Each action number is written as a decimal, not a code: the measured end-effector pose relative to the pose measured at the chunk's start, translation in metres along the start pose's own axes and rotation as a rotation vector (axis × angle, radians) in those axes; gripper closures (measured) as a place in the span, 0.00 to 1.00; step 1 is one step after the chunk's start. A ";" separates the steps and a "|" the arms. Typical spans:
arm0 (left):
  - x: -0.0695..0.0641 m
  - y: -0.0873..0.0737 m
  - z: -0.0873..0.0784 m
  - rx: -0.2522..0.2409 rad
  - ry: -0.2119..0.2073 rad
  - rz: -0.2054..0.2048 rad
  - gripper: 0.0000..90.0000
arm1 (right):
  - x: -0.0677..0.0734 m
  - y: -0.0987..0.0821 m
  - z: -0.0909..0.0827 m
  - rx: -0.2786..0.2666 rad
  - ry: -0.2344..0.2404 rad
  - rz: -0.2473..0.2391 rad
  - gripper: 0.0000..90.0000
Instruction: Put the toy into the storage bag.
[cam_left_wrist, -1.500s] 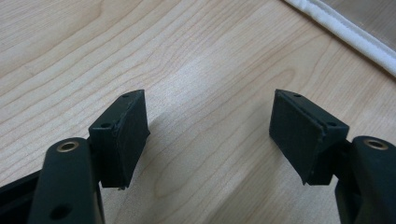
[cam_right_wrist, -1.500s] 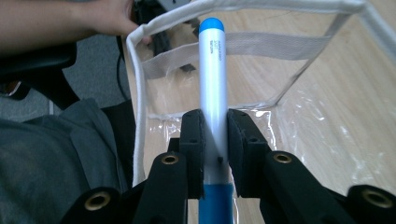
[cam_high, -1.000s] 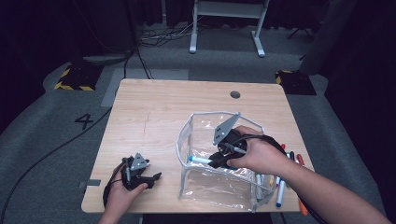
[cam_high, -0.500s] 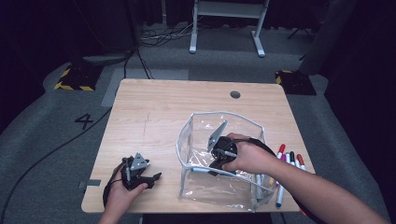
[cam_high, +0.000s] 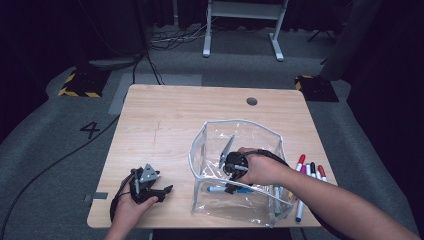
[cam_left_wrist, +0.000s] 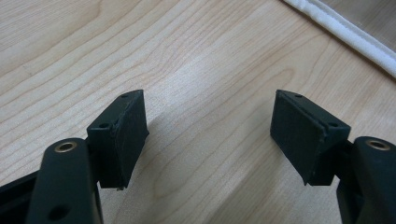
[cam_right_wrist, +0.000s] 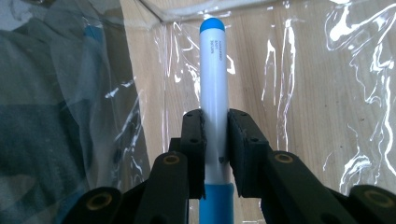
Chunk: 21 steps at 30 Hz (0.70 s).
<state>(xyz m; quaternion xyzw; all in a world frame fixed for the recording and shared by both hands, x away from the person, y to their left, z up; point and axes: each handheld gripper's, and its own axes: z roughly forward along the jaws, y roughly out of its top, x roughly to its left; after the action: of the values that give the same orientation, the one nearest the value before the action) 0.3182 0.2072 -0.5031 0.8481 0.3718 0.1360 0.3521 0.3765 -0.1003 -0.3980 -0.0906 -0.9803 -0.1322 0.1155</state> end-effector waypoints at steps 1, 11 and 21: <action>0.000 0.000 0.000 0.000 0.000 0.000 0.31 | 0.000 0.000 0.000 0.000 0.000 0.000 0.86; 0.000 0.000 0.000 0.000 0.000 0.000 0.31 | -0.003 -0.001 0.013 0.095 0.010 0.033 0.86; 0.000 0.000 0.000 -0.001 0.002 0.003 0.31 | -0.003 0.007 0.024 0.143 0.018 0.025 0.86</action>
<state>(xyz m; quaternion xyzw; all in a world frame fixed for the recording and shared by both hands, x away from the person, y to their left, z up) 0.3183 0.2071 -0.5031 0.8483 0.3708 0.1376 0.3521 0.3762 -0.0875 -0.4194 -0.0931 -0.9849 -0.0610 0.1324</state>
